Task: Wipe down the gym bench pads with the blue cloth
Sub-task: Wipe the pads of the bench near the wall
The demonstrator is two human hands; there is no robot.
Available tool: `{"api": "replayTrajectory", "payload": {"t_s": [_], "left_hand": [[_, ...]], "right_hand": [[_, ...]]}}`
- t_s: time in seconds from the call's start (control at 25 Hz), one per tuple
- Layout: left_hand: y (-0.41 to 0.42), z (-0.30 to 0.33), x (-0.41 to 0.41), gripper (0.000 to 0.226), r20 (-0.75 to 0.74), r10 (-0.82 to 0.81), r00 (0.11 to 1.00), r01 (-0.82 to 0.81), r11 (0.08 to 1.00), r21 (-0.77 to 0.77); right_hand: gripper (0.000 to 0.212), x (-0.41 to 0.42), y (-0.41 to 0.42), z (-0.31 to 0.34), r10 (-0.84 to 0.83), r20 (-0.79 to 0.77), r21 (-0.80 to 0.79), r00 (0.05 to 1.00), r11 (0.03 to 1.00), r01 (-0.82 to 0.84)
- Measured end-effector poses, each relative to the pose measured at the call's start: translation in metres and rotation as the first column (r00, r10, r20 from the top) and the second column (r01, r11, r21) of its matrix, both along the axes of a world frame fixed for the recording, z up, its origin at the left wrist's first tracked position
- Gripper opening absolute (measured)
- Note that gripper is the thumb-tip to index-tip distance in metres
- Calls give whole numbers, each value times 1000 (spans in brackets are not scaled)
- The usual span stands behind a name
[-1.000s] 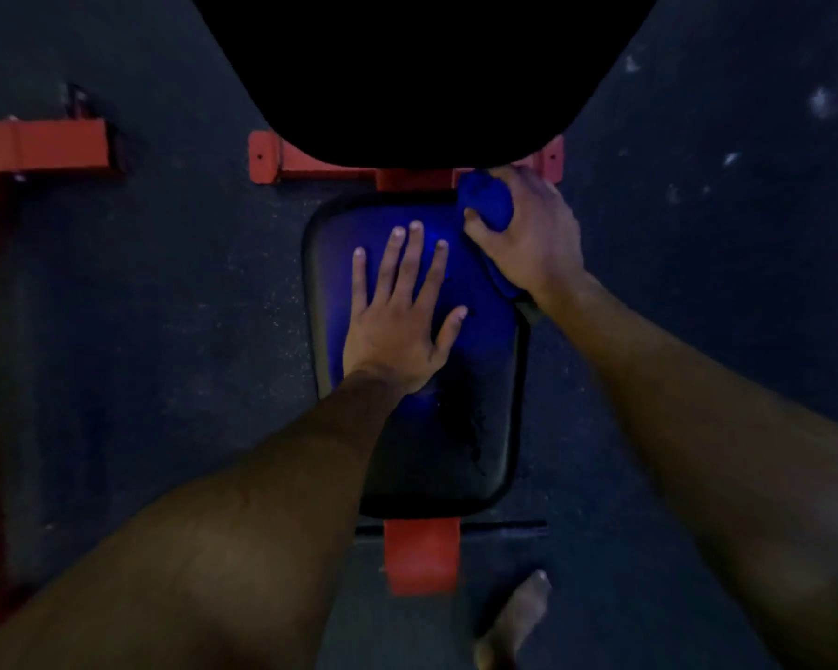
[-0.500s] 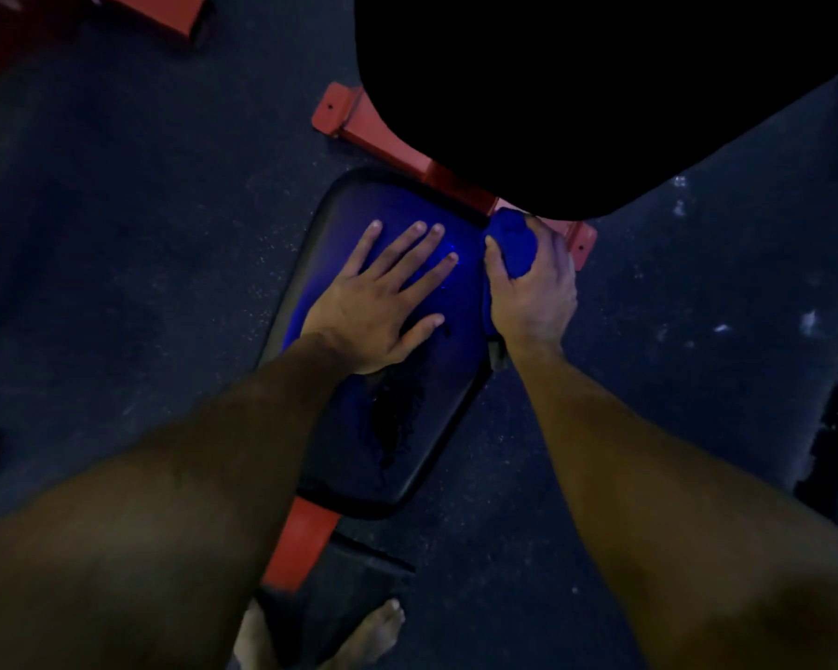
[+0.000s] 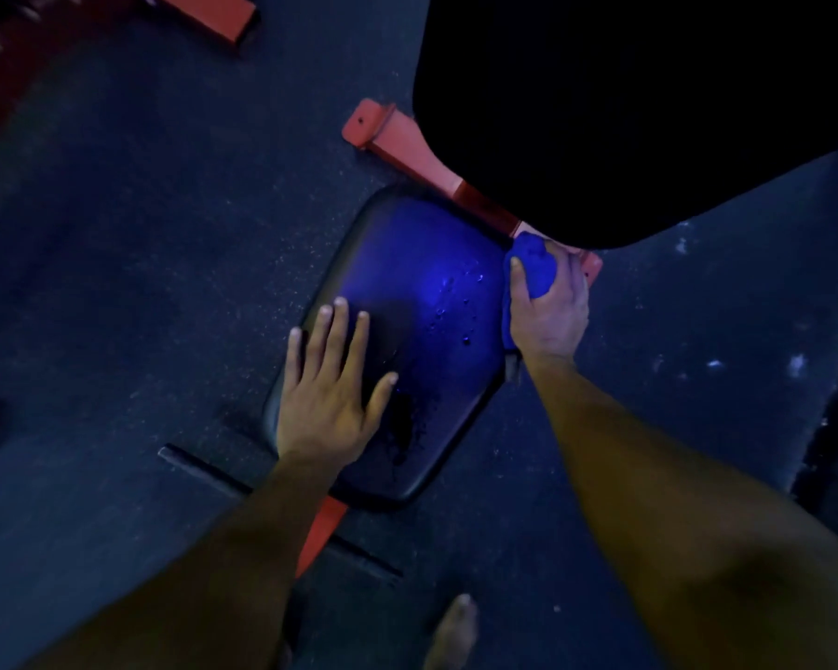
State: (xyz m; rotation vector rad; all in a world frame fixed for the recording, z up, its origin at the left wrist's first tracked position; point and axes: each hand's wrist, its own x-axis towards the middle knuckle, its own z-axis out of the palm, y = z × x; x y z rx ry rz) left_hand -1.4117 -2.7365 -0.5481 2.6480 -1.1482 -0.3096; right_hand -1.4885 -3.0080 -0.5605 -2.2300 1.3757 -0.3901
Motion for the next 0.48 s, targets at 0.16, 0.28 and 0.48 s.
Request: {"api": "replayTrajectory", "payload": {"t_s": [0.16, 0.28, 0.48], "left_hand": [[-4, -7, 2, 71, 70, 17, 997, -15, 999, -35], [-1, -12, 1, 70, 80, 29, 996, -27, 999, -21], [1, -17, 3, 70, 109, 23, 994, -18, 999, -43]], "right_hand": [[58, 2, -3, 11, 134, 20, 79, 991, 988, -135], [50, -3, -9, 29, 247, 19, 165, 969, 955, -246], [55, -30, -12, 77, 644, 17, 36, 765, 764, -644]]}}
